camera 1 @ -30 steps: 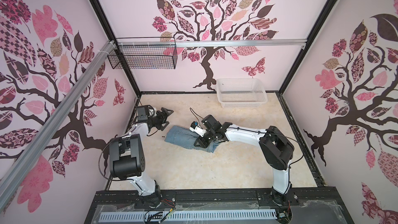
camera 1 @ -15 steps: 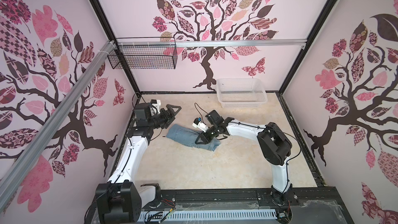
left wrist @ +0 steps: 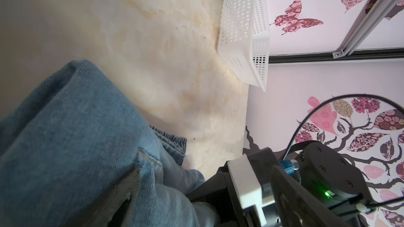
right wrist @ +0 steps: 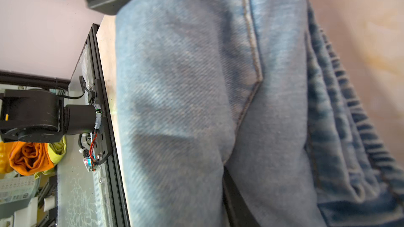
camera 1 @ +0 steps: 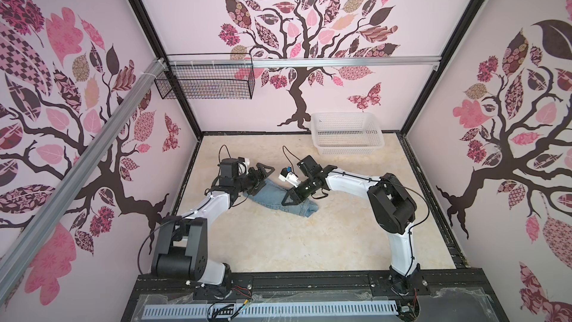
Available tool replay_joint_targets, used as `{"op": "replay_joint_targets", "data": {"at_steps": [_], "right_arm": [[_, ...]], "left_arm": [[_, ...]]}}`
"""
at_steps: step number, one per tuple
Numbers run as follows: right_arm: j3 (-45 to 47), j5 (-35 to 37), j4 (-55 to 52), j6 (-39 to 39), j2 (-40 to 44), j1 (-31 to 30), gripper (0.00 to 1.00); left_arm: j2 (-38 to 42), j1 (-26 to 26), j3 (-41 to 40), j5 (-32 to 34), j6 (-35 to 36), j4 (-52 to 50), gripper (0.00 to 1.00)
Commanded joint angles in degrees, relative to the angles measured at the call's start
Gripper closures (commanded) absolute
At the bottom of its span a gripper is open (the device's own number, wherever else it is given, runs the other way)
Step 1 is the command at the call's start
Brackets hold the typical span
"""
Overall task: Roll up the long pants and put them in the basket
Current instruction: Roll the long pant at the center of the board.
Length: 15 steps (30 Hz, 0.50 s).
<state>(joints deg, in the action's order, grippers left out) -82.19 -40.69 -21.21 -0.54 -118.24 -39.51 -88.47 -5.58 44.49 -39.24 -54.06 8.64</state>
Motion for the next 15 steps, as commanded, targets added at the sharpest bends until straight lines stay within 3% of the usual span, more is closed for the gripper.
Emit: {"op": "replay_joint_targets", "data": {"at_steps": [1, 6, 9, 12, 15], "right_arm": [[5.6, -1.7, -17.2, -2.8, -7.1, 1.9, 0.90], [4.7, -7.5, -16.2, -2.3, -9.3, 5.8, 0.87], [4.6, -11.6, -15.6, -2.1, -10.6, 7.0, 0.93], [4.8, -15.6, -16.5, -0.3, -9.8, 6.5, 0.98], [7.6, -20.7, -15.0, -0.1, -6.5, 6.0, 0.99]], "left_arm": [[-12.4, 0.1, -3.1, 6.7, 0.1, 2.3, 0.06], [-18.0, 0.2, -1.7, 6.9, 0.5, 3.7, 0.06], [-18.7, 0.3, -1.0, 5.4, 0.1, 3.8, 0.06], [-14.6, 0.6, -1.3, 4.3, 0.6, 2.2, 0.06], [-8.2, 0.6, 2.0, 5.5, 5.1, -8.0, 0.06]]}}
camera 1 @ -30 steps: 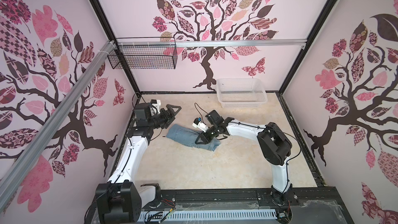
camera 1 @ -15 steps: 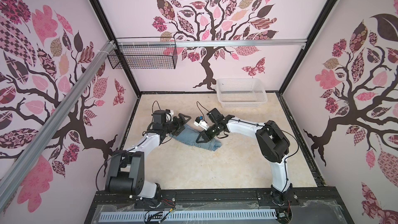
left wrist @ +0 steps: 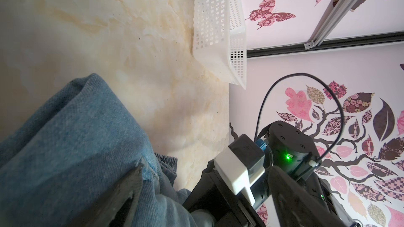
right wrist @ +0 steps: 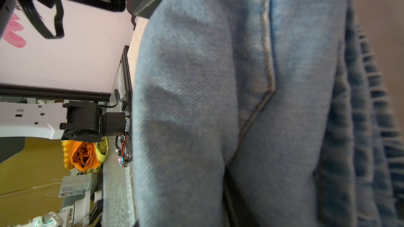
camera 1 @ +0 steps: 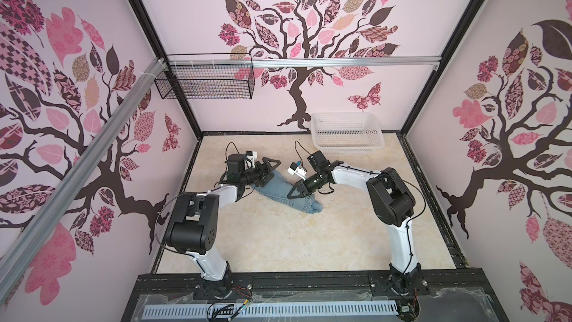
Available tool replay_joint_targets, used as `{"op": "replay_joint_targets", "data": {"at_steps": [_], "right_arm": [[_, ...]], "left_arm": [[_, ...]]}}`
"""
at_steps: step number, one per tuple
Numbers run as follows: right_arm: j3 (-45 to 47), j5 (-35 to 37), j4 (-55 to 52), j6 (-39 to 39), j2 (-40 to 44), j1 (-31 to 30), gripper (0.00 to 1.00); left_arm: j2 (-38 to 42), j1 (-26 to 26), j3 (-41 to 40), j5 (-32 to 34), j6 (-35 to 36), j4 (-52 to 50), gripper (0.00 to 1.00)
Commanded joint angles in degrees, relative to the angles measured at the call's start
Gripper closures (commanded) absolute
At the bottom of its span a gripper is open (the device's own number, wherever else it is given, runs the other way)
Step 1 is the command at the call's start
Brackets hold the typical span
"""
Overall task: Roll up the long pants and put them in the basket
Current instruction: Roll the long pant at the center of the board.
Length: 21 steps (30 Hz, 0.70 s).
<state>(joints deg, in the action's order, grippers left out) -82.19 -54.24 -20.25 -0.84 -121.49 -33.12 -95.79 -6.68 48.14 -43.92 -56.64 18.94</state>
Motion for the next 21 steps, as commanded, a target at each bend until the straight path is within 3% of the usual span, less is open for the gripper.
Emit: {"op": "replay_joint_targets", "data": {"at_steps": [1, 5, 11, 16, 21], "right_arm": [[9.1, -8.9, -14.2, -0.6, -1.9, -0.4, 0.99], [12.4, -14.6, -9.6, -3.3, 0.5, -0.4, 0.99], [12.4, -13.2, -9.8, -3.0, -2.4, -0.2, 0.97], [9.7, -2.8, -11.8, -4.6, -6.5, 0.1, 0.98], [9.2, 5.5, -12.7, -5.6, -7.2, 0.5, 0.95]], "left_arm": [[1.0, 1.7, 0.0, 10.4, 9.0, -21.9, 0.06], [5.9, 0.7, 4.1, 11.5, 11.5, -29.1, 0.05], [5.5, -1.0, 3.4, 12.4, 9.4, -27.2, 0.05], [4.2, -3.3, 2.3, 12.5, 7.6, -24.4, 0.05], [10.3, -3.6, 4.1, 15.0, 9.1, -28.8, 0.05]]}}
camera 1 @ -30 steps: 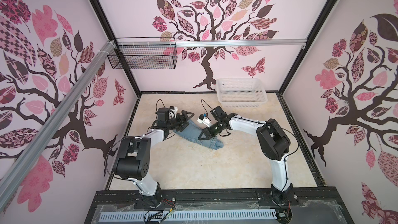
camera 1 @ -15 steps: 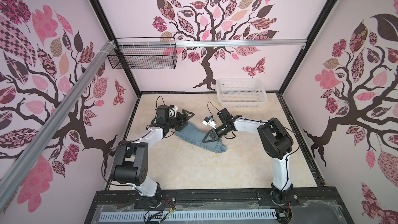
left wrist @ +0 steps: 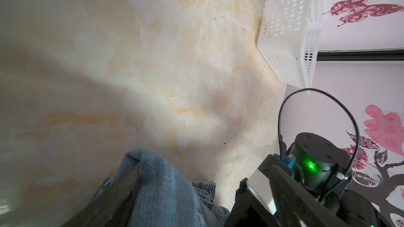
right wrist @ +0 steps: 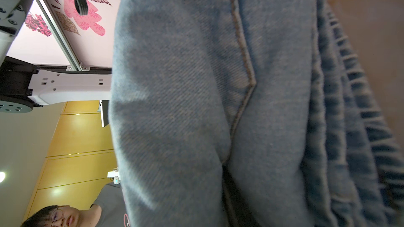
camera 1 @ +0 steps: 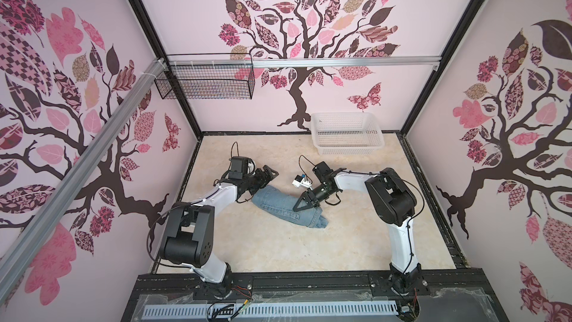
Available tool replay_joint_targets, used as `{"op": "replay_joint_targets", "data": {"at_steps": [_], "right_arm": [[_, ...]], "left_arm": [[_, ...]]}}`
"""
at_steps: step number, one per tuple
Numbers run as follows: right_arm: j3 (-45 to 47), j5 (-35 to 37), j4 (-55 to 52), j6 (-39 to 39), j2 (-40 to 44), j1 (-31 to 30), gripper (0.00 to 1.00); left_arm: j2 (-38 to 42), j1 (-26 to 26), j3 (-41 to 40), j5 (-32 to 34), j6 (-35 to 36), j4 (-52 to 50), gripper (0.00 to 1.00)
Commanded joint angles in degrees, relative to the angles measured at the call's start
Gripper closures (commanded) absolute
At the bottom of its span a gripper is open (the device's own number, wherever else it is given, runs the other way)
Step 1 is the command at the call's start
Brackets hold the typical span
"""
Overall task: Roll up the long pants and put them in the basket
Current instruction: Roll the long pant at the center of the board.
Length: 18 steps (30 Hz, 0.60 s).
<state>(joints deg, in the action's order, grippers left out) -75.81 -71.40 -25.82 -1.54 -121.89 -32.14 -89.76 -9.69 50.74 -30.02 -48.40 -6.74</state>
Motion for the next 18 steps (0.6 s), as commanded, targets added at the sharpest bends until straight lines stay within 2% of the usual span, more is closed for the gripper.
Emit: {"op": "replay_joint_targets", "data": {"at_steps": [1, 5, 9, 15, 18], "right_arm": [[2.9, 24.0, -7.2, -5.0, -6.8, -0.3, 0.96], [1.4, 28.5, -8.9, -4.8, -7.8, -0.1, 0.92], [0.3, 29.4, -8.9, -5.1, -9.0, 0.0, 0.89], [-2.8, 29.3, -10.2, -4.6, -12.5, 0.7, 0.87], [-5.0, 29.8, -12.5, -3.3, -15.1, 1.3, 0.86]], "left_arm": [[5.8, -0.7, 2.7, 1.6, 1.6, -5.2, 0.05], [11.5, -0.7, 6.1, 1.6, 1.9, -9.5, 0.04], [14.6, -2.0, 5.2, 1.8, -1.0, -7.3, 0.04], [13.1, -6.3, 1.5, 3.6, -3.1, -3.5, 0.03], [8.9, -7.2, 0.4, 3.5, -3.9, -0.5, 0.03]]}}
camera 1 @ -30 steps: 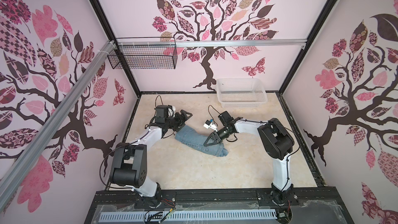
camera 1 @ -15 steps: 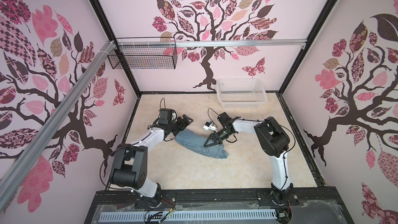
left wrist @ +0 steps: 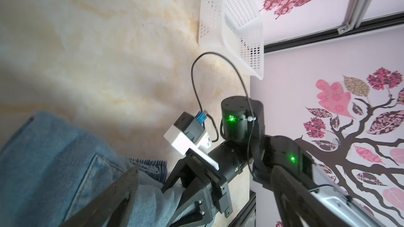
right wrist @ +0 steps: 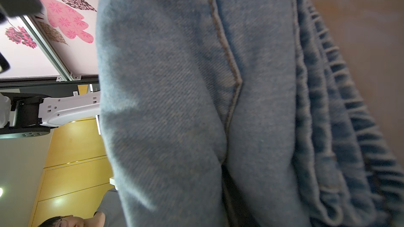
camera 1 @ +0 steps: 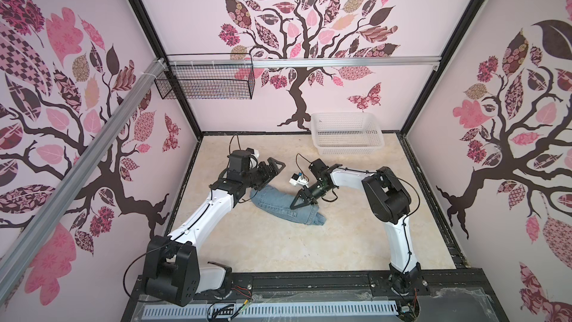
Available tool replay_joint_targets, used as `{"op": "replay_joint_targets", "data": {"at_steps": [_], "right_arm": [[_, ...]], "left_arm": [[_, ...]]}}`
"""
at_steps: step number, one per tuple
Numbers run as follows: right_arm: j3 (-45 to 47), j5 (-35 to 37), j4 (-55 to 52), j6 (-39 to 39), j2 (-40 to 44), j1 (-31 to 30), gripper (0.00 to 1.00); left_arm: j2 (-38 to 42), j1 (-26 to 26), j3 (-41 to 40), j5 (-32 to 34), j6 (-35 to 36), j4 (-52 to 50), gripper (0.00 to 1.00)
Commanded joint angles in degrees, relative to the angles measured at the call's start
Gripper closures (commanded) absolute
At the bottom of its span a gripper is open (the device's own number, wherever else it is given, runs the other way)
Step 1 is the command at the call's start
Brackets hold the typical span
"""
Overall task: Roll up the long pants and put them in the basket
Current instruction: Roll the long pant at the center of the board.
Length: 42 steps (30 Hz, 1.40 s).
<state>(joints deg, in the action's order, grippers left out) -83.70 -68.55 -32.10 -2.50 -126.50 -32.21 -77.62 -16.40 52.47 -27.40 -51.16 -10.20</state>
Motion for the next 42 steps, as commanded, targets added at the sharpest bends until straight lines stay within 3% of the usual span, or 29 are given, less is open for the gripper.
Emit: {"op": "replay_joint_targets", "data": {"at_steps": [1, 7, 13, 18, 19, 20, 25, 31, 38, 42], "right_arm": [[2.4, 26.7, -6.5, -2.3, -11.2, 1.7, 0.85], [2.0, 27.3, -6.4, -2.1, -13.0, 4.0, 0.83], [1.1, 30.0, -8.0, -1.0, -12.8, 5.1, 0.70], [2.5, 30.8, -6.1, -1.8, -9.9, 6.4, 0.44], [2.7, 31.1, -6.0, -1.8, -9.4, 6.4, 0.09], [2.9, 32.0, -5.9, -1.9, -8.8, 6.6, 0.01], [6.2, 36.4, -2.4, -5.0, -2.3, 7.3, 0.01], [13.3, 48.1, 4.0, -11.0, 13.1, 7.3, 0.00], [19.2, 58.7, 8.0, -10.8, 26.8, 6.2, 0.01], [20.6, 60.5, 7.6, -9.6, 28.3, 6.1, 0.01]], "left_arm": [[-5.1, -1.0, -1.6, 1.3, -0.8, 3.8, 0.03], [-18.2, -1.6, -1.7, 3.3, -1.1, 11.0, 0.04], [-26.6, -1.6, -1.0, 2.2, -3.1, 16.1, 0.05], [-28.0, -1.7, -1.3, 2.6, -2.5, 16.3, 0.05], [-28.3, -1.7, -1.3, 2.6, -2.5, 16.5, 0.05], [-28.5, -1.7, -1.3, 2.5, -2.5, 16.6, 0.05], [-29.1, -1.7, -2.0, 2.4, -2.9, 17.6, 0.05], [-29.2, -1.7, -2.0, 2.7, -2.9, 18.0, 0.05], [-29.6, -1.7, -1.3, 3.3, -2.8, 18.3, 0.05], [-30.3, -1.7, -1.0, 3.1, -3.1, 18.6, 0.05]]}}
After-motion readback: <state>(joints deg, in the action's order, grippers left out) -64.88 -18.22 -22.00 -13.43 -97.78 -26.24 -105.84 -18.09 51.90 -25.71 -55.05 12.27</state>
